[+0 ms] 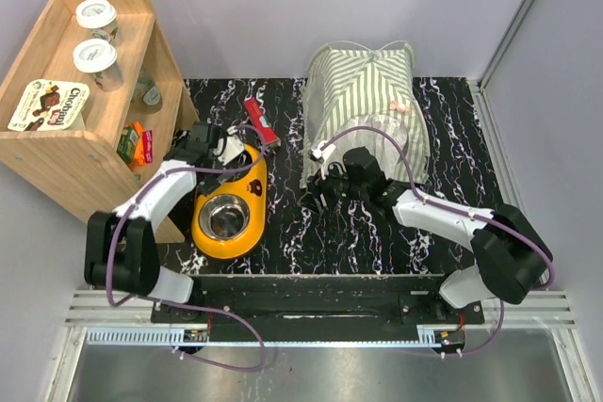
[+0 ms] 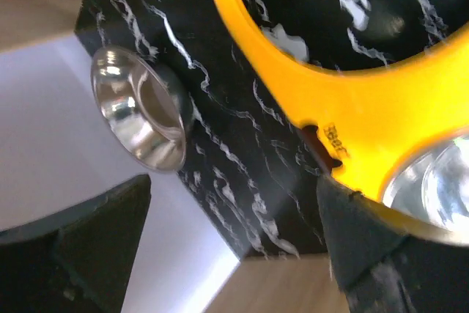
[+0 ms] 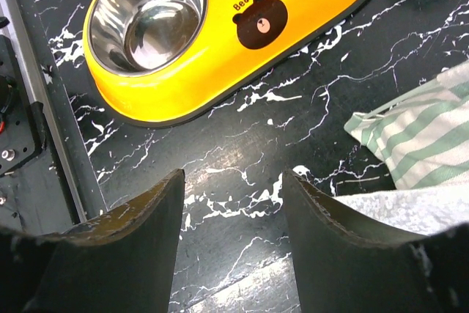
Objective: Set up the pet tent
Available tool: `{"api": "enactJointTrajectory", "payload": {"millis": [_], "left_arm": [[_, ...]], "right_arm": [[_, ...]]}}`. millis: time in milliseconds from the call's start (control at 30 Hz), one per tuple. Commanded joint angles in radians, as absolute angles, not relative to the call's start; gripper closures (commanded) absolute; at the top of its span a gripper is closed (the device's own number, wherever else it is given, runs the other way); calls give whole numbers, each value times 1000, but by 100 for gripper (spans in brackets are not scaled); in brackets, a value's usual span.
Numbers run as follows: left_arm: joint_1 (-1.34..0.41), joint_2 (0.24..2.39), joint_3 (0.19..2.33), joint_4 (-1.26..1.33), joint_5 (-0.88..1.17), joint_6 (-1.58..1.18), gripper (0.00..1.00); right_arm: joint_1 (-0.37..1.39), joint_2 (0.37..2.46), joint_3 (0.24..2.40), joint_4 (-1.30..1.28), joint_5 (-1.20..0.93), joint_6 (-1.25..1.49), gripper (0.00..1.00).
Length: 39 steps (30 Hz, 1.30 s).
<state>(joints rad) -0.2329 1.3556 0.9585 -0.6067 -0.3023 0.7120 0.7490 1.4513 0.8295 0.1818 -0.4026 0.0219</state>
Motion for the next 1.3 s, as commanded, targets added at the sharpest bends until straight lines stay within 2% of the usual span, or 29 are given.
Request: {"api": "enactJointTrajectory", "payload": {"millis": [0,33,100,167,233,600,667,733,767,900,967,1133,1267], "left_arm": [[-167,1491,1022,-404,-526,797,2],[-167,1514,1025,-379,-541,814,3],[-163,1554,1037,-341,-572,844,20],[-152,1595,1049,-281,-604,873,47],[-134,1634,1075,-259,-624,893,55],[-104,1854,1130,-192,-709,962,54],[-97,1879,1146,-186,-713,965,50],[-87,1907,1157,-157,-738,994,42],[-80,1922,1157,-134,-764,1015,42],[-57,1966,1160,-80,-798,1062,44],[-46,1989,1187,-142,-773,1016,46],[-11,2037,1253,-279,-709,907,55],[-2,2042,1308,-417,-615,813,56]], "right_arm": [[758,1407,818,212,-383,5,38],[758,1404,815,210,-380,6,38],[758,1402,813,207,-376,6,38],[758,1402,804,209,-376,6,38],[759,1401,798,215,-377,-23,38],[759,1422,773,241,-380,-44,37],[758,1420,770,238,-376,-51,37],[758,1420,767,236,-374,-54,37],[758,1419,767,235,-376,-57,37],[758,1410,758,236,-391,-67,37],[758,1405,755,235,-393,-71,37],[759,1391,749,233,-393,-78,37],[759,1391,749,233,-400,-81,37]]}}
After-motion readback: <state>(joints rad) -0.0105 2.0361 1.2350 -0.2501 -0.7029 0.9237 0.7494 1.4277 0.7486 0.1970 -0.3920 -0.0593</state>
